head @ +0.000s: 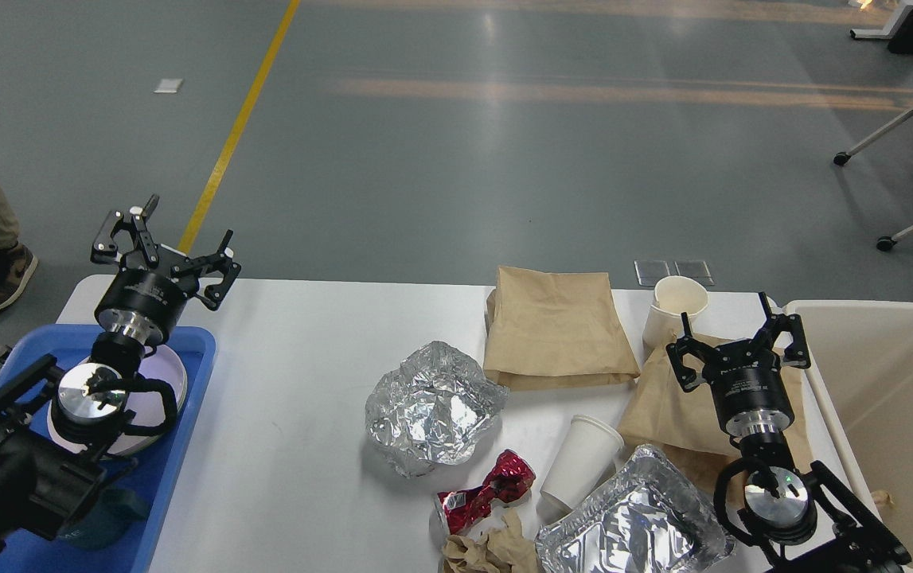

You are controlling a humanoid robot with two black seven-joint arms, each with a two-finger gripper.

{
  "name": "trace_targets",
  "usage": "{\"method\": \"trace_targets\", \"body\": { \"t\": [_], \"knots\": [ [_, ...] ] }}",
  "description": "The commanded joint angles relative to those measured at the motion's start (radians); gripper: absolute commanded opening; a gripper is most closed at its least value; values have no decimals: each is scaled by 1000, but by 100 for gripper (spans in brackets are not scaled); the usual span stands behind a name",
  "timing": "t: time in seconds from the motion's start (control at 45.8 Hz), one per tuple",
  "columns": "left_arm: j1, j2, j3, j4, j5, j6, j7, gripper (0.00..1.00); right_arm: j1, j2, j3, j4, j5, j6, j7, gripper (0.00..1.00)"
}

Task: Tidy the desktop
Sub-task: 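Release the plate and raise the left gripper above the tray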

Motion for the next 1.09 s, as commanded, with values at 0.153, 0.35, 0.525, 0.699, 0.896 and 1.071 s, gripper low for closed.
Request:
{"method": "trace_targets", "body": {
  "t": [0.153,0.35,0.525,0.699,0.896,1.071],
  "knots": [
    [94,-109,-276,-5,202,-65,87,96,-2,0,0,2,0,0,0,100],
    [95,-112,-276,1,205,-70,81,96,-2,0,0,2,0,2,0,100],
    [103,-112,-275,6,211,-67,20,96,0,0,0,2,0,2,0,100],
    [117,-115,-281,6,197,-78,-11,96,-2,0,0,2,0,0,0,100],
    [108,-162,-267,17,202,-73,-13,96,-2,0,0,2,0,0,0,100],
    [108,-172,-279,14,202,-82,-13,96,0,0,0,2,0,0,0,100]
  ]
}}
